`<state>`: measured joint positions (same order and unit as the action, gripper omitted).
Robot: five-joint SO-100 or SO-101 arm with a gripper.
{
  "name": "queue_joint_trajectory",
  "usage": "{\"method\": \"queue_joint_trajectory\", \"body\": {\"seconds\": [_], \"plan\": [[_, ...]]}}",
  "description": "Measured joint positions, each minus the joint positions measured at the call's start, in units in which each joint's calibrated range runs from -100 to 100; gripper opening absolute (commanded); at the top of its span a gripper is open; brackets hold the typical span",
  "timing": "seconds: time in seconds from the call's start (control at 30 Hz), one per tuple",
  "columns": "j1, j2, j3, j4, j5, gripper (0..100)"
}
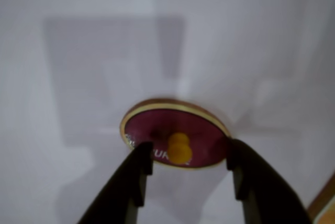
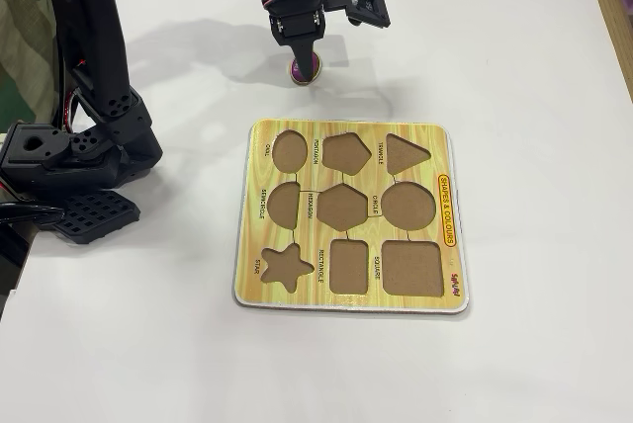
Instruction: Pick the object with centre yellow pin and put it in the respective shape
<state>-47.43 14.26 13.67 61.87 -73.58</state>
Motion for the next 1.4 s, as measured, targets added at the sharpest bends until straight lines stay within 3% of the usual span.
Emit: {"method": "queue_joint_trajectory", "body": {"seconds": [0.27, 1.4], "plan": [[0.00, 0.00, 0.00, 0.00, 0.00, 10], [0.09, -0.60, 3.15, -0.09, 0.05, 7]]}}
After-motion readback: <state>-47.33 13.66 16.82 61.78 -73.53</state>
